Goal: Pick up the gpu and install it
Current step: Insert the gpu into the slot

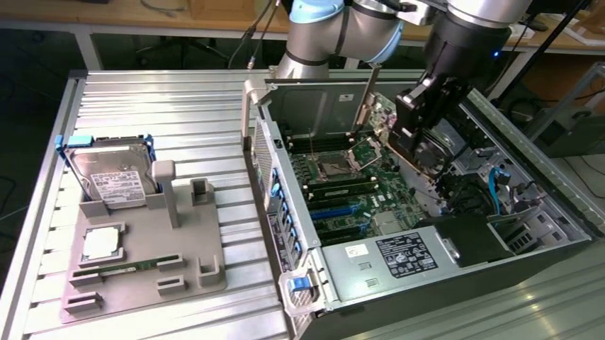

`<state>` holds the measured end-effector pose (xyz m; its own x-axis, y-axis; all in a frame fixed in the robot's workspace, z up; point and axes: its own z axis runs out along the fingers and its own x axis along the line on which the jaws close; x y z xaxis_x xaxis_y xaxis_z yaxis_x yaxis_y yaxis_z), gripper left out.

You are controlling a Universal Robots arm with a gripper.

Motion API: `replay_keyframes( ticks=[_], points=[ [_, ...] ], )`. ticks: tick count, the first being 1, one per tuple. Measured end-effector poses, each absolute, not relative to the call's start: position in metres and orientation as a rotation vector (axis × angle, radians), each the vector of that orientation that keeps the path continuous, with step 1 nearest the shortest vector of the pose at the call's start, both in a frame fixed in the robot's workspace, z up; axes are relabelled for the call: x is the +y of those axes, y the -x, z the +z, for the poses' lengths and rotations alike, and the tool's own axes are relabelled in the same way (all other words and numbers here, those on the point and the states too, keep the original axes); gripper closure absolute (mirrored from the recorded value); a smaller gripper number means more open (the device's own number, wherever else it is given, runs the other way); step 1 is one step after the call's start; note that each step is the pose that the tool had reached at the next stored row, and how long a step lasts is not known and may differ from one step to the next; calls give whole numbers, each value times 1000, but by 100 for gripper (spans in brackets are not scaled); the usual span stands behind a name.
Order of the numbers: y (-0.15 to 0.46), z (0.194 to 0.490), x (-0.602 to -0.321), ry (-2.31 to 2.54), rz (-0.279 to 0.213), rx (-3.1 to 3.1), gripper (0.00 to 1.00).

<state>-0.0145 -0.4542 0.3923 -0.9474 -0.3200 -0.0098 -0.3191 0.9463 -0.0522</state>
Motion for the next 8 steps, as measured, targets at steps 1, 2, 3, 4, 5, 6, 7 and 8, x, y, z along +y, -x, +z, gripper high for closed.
replay_keyframes(
  ticks=[1,2,3,4,5,6,7,8],
  points=[
    [15,392,-454,537,-78,3076,72],
    [15,392,-454,572,-77,3069,72],
    [14,392,-454,596,-77,3064,72],
    [14,391,-454,612,-76,3060,72],
    [15,390,-454,633,-76,3055,72],
    [15,389,-454,656,-76,3050,72],
    [15,389,-454,677,-75,3046,72],
    [15,388,-454,687,-75,3045,72]
  ],
)
